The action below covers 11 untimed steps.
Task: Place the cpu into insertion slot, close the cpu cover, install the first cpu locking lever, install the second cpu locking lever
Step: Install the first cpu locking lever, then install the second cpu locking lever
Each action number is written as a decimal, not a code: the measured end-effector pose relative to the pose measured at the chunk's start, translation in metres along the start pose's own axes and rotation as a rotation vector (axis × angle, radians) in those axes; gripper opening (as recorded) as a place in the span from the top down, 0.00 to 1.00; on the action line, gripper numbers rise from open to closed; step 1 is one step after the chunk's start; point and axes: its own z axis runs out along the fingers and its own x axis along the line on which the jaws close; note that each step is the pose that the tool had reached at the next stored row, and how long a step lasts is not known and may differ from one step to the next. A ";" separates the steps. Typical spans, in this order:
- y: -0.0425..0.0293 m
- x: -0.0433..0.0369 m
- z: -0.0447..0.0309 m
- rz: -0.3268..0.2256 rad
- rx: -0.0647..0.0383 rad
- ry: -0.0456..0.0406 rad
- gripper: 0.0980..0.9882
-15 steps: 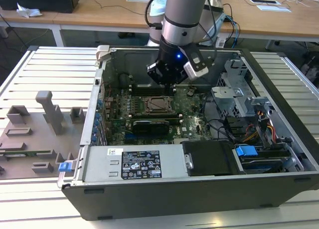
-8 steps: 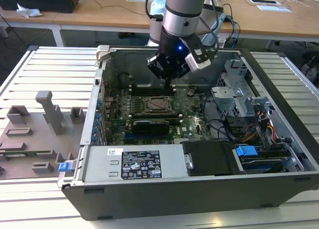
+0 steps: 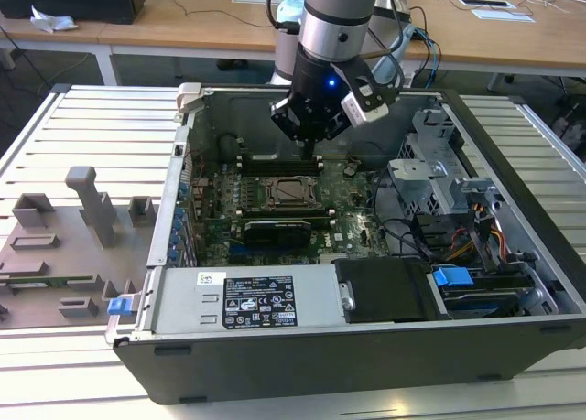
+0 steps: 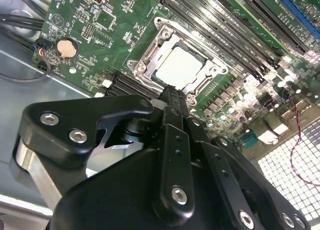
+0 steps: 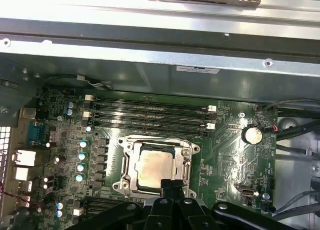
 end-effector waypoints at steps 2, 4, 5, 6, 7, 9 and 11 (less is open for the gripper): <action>0.0000 0.0000 0.0000 0.000 0.000 0.0000 0.99; 0.0000 0.0000 -0.0001 0.000 0.000 -0.0001 0.99; -0.0005 0.0001 -0.0003 0.000 0.000 0.0002 0.99; -0.0016 0.0002 -0.0002 0.000 0.000 0.0000 0.99; -0.0024 0.0002 -0.0002 0.000 0.000 0.0000 0.99; -0.0075 0.0007 -0.0004 0.000 0.000 0.0000 0.99; -0.0139 0.0017 -0.0004 0.000 0.000 0.0000 0.99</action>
